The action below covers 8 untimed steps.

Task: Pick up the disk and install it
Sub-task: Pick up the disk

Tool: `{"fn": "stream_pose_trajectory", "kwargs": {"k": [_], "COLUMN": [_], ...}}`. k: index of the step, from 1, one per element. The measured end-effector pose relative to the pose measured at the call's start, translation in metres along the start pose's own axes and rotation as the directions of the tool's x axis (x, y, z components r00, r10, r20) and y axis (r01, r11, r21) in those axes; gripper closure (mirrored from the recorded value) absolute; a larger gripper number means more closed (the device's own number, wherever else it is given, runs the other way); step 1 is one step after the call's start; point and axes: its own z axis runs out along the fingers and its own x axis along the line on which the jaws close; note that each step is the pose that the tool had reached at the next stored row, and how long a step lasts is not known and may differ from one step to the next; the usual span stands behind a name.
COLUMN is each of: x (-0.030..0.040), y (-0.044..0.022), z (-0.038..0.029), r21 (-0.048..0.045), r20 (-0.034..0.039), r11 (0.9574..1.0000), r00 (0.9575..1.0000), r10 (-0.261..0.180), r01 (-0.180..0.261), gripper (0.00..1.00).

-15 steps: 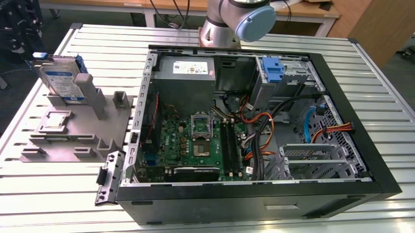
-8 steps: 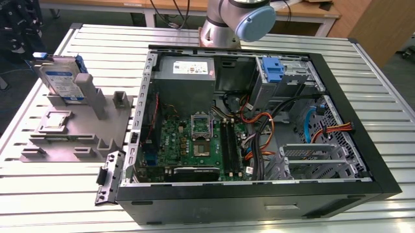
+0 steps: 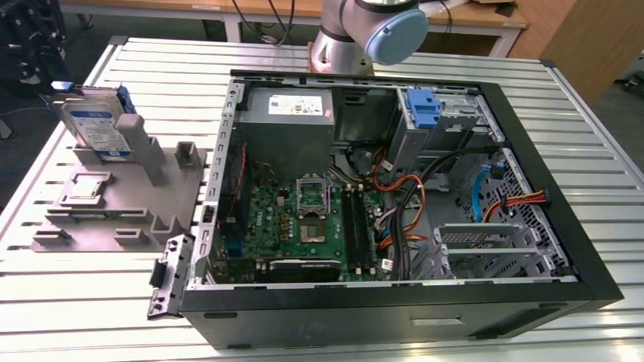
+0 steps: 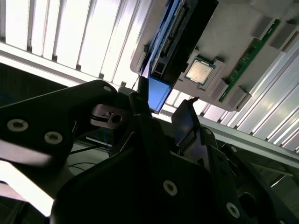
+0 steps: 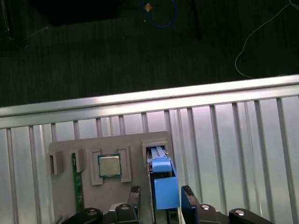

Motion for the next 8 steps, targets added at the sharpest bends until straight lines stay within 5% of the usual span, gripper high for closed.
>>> {"fn": "stream_pose_trajectory", "kwargs": {"k": [8], "x": [0.0003], "y": [0.0023], "z": [0.0036], "r21": [0.0112], "r20": [0.0055], "r11": [0.9995], "r00": [0.9996], "r10": [-0.029], "r01": [0.029], "gripper": [0.53]}}
